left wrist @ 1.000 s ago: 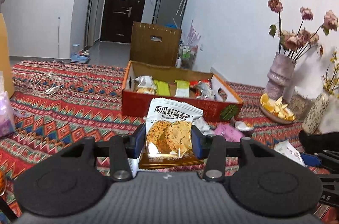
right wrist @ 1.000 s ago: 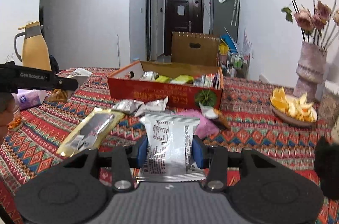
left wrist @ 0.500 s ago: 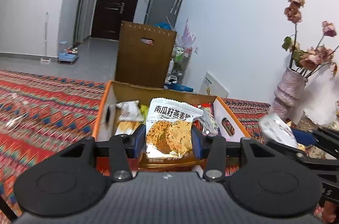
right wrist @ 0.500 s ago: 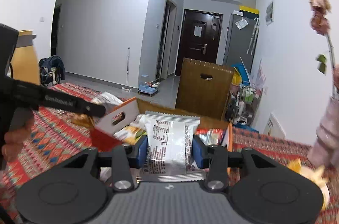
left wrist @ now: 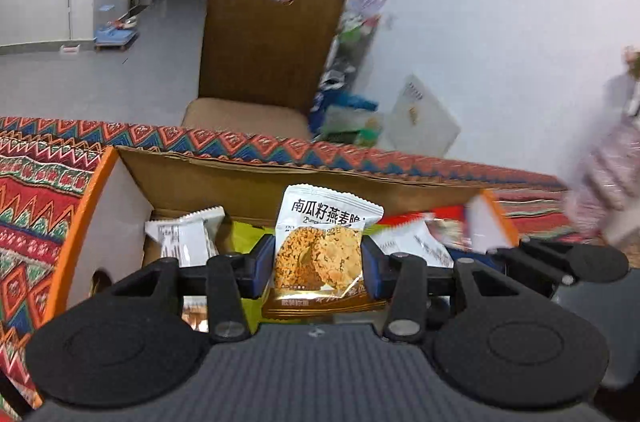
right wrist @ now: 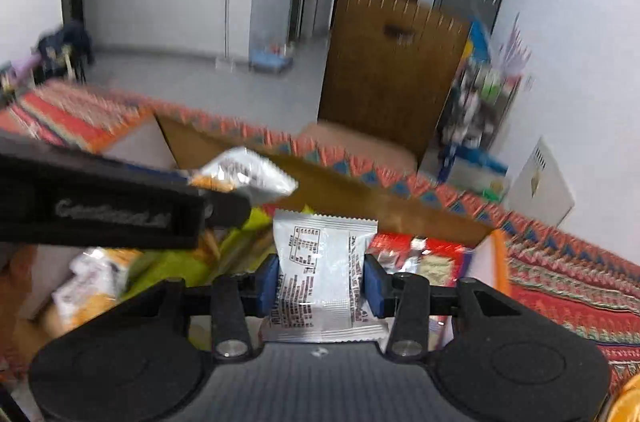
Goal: Organize snacks
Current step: 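Carry both packets into the orange box and open both tools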
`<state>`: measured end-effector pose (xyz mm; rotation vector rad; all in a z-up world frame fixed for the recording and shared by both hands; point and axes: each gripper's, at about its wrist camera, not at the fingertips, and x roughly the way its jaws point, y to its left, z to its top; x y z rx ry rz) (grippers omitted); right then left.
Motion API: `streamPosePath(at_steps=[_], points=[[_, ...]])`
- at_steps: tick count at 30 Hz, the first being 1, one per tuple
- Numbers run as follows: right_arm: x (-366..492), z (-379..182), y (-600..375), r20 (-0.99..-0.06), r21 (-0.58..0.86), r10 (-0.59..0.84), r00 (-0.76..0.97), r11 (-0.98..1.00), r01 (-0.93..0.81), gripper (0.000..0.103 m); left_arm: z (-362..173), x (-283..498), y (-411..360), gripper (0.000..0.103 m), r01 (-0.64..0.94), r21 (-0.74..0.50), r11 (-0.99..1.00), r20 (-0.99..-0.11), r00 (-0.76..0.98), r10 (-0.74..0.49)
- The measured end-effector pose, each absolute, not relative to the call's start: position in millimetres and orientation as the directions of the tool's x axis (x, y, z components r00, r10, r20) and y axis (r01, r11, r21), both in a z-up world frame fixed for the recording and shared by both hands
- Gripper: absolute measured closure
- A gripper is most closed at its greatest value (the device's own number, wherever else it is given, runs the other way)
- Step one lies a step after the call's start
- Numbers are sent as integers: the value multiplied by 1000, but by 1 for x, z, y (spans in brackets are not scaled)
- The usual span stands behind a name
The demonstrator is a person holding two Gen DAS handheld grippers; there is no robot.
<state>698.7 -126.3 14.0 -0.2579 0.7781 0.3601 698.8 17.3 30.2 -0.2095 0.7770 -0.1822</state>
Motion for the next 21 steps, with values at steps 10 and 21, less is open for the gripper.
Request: streamPosePath(at_steps=[10,21], points=[[738,-9,-138,-770,88,305,560,921,-379,44,15,721,28,25,15,-287,958,-704,675,-221],[696,36,-150,-722,1,258,642,928,-372,25,72,672,42,21,19,-217,976,-667,727,-162]])
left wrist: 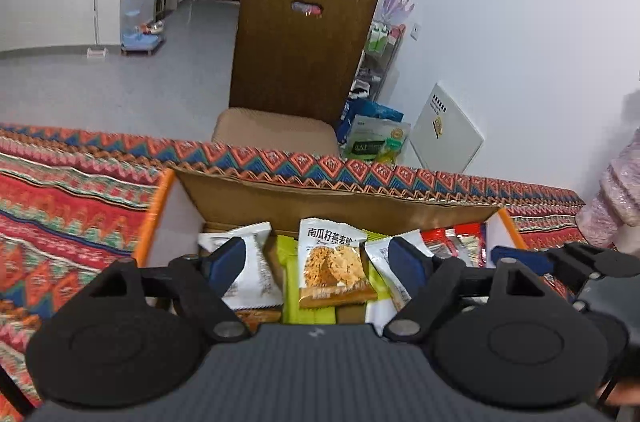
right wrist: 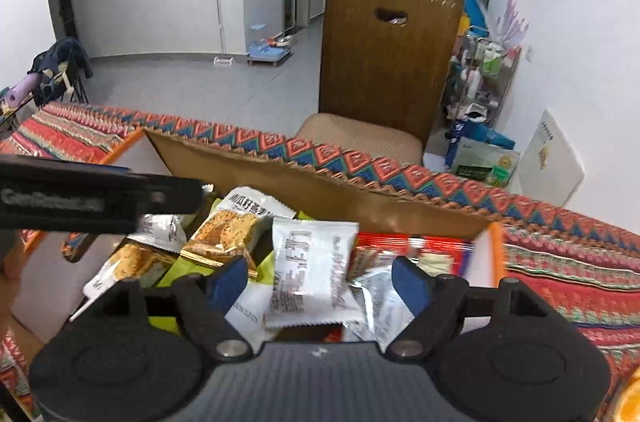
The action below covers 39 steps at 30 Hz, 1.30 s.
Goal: Organize snacks
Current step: 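Carry both packets into the orange box and open both tools, then withdraw both tools from the box back toward the table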
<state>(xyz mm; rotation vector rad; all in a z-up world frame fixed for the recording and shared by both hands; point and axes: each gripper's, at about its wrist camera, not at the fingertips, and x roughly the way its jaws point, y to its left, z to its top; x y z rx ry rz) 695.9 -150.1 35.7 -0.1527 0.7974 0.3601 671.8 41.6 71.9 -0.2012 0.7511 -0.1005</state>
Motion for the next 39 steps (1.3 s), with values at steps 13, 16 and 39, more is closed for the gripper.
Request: streamPosePath(at_steps=[13,16,39], points=[[569,137,-209,-630,-15,248,736,943,-331,16,161,512,28,11,119,-99,988,-586,795,-154],[526,154,-219,-595,-25,256,762,941,-336,13,174,466,25,7,137,-87,987,-555,816,-162],[190,61,-296,-369,101,325,870,945,-310,0,60,149,34,0,-42,-70,997,-445,896,6]])
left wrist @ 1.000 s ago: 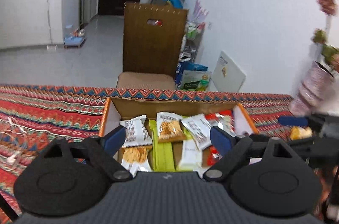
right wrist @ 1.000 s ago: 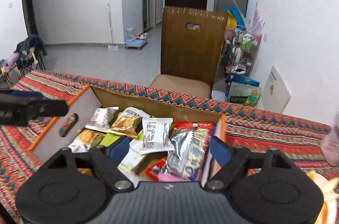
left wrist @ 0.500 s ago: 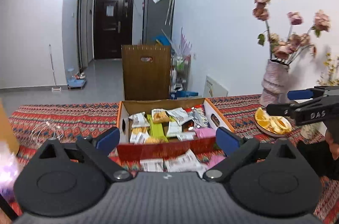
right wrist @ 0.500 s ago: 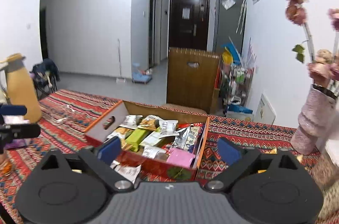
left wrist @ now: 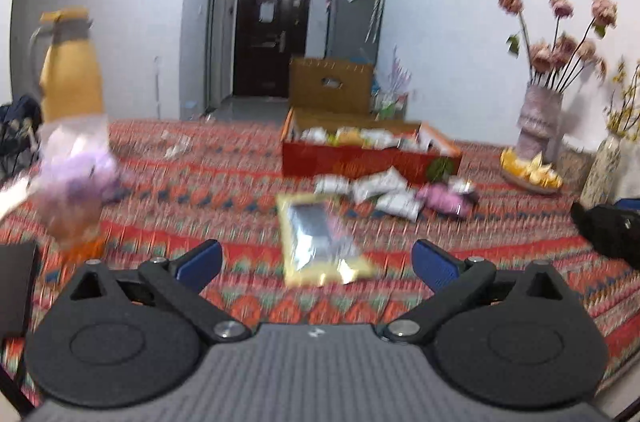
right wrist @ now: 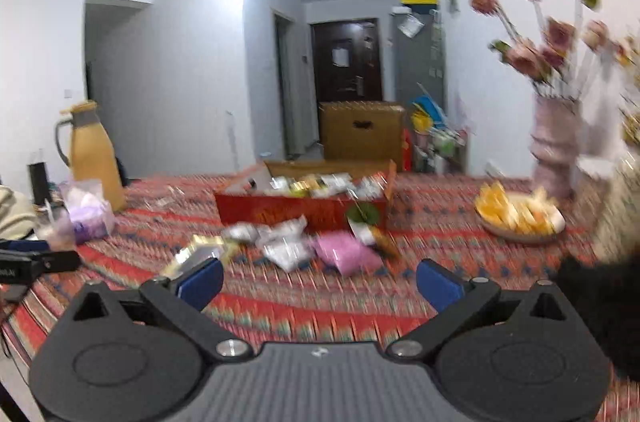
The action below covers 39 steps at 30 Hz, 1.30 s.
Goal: Organize snacks
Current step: 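Withdraw both tools from the box back toward the table, then grasp white packet with left tool while right tool grasps pumpkin-seed cracker packet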
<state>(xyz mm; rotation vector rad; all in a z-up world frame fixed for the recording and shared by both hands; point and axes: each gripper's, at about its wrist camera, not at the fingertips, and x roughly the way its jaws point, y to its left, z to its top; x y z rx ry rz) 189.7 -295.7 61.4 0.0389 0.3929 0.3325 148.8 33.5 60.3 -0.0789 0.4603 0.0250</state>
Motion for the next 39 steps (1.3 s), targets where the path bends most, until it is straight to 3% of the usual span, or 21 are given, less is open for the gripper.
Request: streamPosePath(at_steps=[10,18,39], points=[[134,-10,-289,-450,95,240,860,971,-221,0,18,125,27,0,-27,-54,998,-553,833,-7],[140,-23,-285,-493,74,233,838,971,-226,0,13,140,21,0,-17,-52,999,-580,815,-16],[277,-6,-287,-527,59,198,827,979,-196,0,18,272,27,0,28,-55,998,-602,797,-56]])
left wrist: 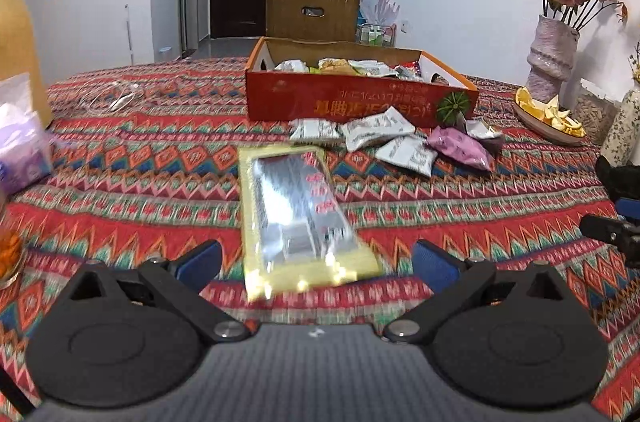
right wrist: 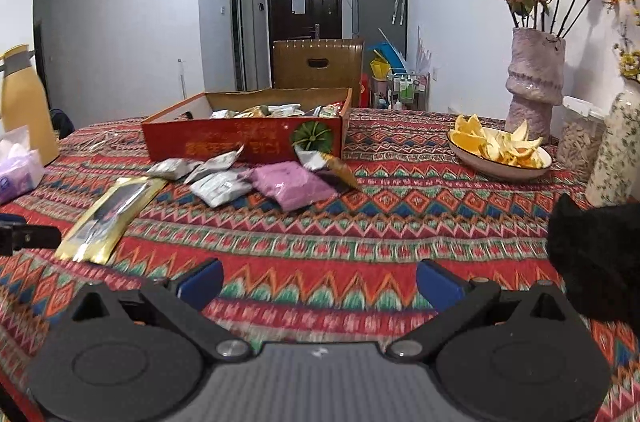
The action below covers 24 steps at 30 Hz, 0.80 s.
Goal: Organize snacks
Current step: 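Grasp white packet with left tool while right tool grasps pumpkin-seed cracker packet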
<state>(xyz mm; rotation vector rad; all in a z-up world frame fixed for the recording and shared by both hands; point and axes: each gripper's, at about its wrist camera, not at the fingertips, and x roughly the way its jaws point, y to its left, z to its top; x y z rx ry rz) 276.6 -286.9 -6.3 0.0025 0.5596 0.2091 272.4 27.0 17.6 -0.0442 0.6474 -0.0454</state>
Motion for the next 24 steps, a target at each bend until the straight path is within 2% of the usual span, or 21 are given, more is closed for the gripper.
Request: streamPosePath(at_steps=[8,10,13,16,18,20,23,24], points=[[367,0,-286,-569,161,323,756,945,-284,2,18,349,23,1,82,15,997,-597,800,-57],[393,4,-288,-568,189,368,736,929,-318,6,21,372,26,8,94,-7,996,-607,791,-79],[435,3,-292,-567,215,399,721,916,-339,12,22,410,29,13,132,-53,990,-609,781,-137],[476,-11,-294,-575,226,410,708,911,-344,27,8,456,28,27,119,-36,992,-658,745,-113],[500,-23,-296,-598,243,409,690,912,-330,38,-3,477,28,29,108,-33,994,-683,723,-101],[510,-35,-297,-611,248,394,686,919,-307,41,-12,490,28,31,116,-44,992,-694,711,-114],[515,-46,-301,-593,285,421,686,907,-311,41,-20,498,27,41,123,-42,992,-681,723,-118],[515,-46,-301,-593,279,422,686,907,-317,41,-21,498,26,50,119,-31,992,-672,733,-109]])
